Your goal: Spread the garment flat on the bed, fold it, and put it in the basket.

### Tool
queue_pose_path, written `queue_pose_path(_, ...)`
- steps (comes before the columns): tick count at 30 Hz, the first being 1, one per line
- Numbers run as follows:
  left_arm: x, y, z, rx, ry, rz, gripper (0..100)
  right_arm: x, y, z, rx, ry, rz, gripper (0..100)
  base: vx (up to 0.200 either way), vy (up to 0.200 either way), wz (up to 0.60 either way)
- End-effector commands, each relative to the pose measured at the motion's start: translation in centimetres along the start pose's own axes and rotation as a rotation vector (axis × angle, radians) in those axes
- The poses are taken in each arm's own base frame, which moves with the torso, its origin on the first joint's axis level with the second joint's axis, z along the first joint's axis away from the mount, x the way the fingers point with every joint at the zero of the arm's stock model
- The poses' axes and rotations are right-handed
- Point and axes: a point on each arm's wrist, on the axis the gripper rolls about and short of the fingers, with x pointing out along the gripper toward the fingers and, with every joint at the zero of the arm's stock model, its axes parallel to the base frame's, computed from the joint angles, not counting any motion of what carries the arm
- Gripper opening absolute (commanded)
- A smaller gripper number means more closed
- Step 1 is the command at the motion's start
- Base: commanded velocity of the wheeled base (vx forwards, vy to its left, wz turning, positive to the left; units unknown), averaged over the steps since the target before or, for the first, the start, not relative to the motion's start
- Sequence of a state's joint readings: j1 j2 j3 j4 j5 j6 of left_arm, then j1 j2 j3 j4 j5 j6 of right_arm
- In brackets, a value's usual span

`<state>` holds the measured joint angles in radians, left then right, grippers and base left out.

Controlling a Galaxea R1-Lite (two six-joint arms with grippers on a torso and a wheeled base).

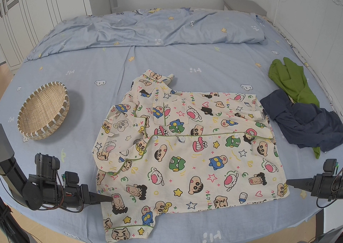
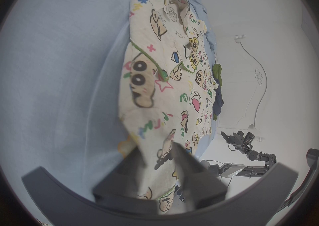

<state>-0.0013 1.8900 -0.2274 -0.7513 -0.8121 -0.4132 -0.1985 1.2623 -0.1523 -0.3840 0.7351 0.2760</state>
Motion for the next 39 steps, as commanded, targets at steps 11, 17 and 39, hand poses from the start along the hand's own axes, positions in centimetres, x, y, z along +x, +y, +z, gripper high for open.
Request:
queue_pose_path(11,-1.5,1.2,0.5,-0.045,-0.035,-0.08,0,2.4,-3.7,1.0,0.157,0.109,-0.078,100,0.0,0.0,0.0)
queue_pose_path(17,-1.6,1.1,0.5,-0.028,-0.036,-0.115,0,3.2,-5.1,0.8,0.161,0.158,-0.074,100,0.0,0.0,0.0)
queue_pose_path(39,-1.6,1.1,0.4,-0.027,-0.035,-0.116,0,4.4,-7.5,0.5,0.168,0.227,-0.04,100,0.0,0.0,0.0)
